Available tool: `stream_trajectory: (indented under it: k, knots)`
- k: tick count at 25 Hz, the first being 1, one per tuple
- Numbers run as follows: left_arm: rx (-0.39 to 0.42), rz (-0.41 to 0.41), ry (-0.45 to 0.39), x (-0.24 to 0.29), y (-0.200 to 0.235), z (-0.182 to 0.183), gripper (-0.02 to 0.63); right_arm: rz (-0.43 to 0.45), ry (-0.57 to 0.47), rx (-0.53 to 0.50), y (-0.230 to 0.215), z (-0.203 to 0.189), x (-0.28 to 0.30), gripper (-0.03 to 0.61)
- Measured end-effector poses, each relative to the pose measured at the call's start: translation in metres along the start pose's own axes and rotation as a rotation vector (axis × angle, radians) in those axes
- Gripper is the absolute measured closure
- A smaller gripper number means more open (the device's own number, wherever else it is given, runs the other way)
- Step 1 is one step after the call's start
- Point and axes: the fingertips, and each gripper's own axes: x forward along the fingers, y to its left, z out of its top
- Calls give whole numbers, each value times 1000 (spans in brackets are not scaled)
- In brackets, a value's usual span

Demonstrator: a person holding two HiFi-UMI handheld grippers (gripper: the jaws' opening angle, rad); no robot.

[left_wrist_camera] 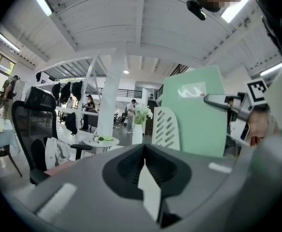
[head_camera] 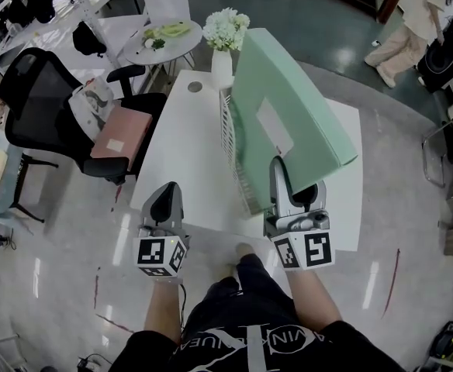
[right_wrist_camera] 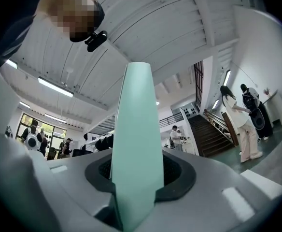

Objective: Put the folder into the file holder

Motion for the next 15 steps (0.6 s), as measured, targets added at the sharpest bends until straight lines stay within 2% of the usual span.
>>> stream_trajectory:
  k: [6,15]
  knots:
    - [3,1,19,-2,1,-8,614,-8,7,-15,1,-18,0,408]
    - [-3,10,34,-7,3,-16,614,2,77,-37,5,-47,-6,402]
